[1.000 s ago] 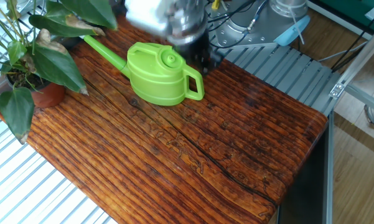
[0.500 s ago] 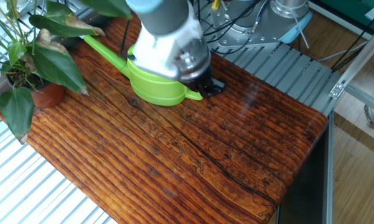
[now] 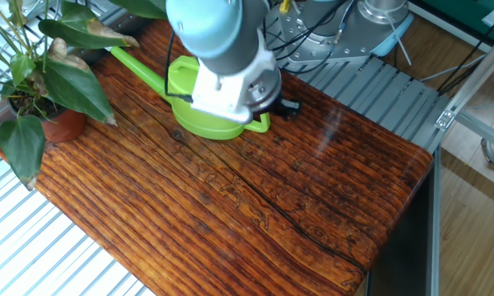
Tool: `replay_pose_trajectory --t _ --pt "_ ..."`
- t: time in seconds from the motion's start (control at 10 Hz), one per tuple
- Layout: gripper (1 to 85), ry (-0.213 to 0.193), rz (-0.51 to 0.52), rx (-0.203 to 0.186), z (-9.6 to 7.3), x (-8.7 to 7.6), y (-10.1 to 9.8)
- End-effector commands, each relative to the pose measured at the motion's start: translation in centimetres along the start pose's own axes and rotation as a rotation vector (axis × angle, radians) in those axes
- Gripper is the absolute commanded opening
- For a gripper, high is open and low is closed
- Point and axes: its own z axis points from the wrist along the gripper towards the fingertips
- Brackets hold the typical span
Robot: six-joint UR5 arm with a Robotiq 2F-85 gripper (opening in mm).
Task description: Water the plant
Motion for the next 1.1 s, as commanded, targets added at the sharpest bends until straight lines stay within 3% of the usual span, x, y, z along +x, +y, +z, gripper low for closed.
replay_pose_trajectory --t 0.0,0.2,0.4,0.7,1.0 --pt "58.3 0.029 -0.038 0.024 1.6 -1.6 -1.2" --pt "58.3 0.039 -0.055 -0.007 2.1 -2.2 -0.3" --pt "58.0 0.089 -0.071 -0.037 1.8 -1.0 1.0" --pt "52.7 0.156 -0.063 0.004 2.3 0.1 -0.2" --pt "52.7 0.167 -0.076 -0.004 2.5 0.1 -0.1"
